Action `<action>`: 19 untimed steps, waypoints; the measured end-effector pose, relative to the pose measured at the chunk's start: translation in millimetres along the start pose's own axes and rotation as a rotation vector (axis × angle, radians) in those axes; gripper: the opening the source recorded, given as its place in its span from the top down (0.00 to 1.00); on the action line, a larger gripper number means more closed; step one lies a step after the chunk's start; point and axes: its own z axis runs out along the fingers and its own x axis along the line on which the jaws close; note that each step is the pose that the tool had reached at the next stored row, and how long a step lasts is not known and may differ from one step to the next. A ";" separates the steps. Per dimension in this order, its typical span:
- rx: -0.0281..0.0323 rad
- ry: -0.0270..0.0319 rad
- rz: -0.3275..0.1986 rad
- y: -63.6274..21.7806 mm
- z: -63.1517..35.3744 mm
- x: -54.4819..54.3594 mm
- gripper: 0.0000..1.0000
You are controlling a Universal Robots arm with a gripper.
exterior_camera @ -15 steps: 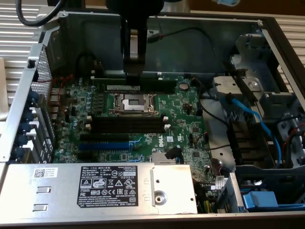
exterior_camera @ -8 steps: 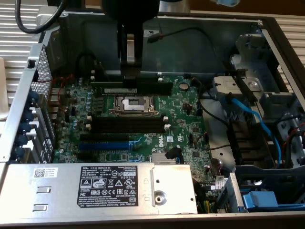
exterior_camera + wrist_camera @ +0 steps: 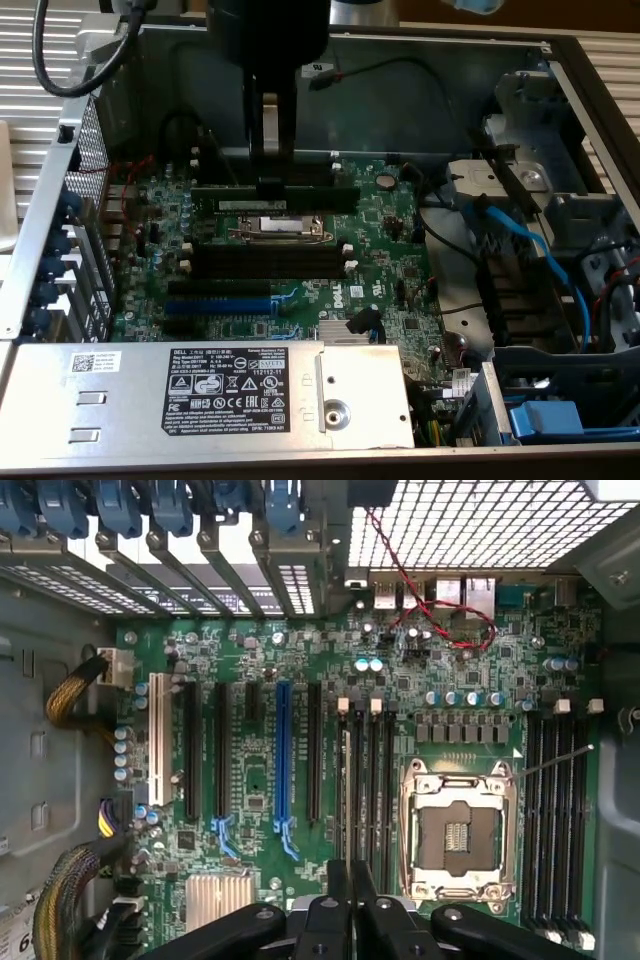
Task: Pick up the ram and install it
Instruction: 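Insert the ram into the slot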
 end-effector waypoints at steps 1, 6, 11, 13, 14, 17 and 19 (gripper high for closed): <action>-0.0001 0.0001 0.000 0.0 1.8 0.8 0.88; -0.0001 0.0001 0.000 0.4 11.0 3.5 0.88; 0.0000 0.0000 0.000 0.5 20.0 3.4 0.88; -0.0001 0.0000 0.000 0.6 23.6 3.3 0.88; -0.0001 0.0000 0.000 0.6 25.5 3.1 0.88; -0.0001 0.0000 0.000 0.7 31.0 0.0 0.88; -0.0001 0.0001 0.000 0.8 34.5 0.0 0.88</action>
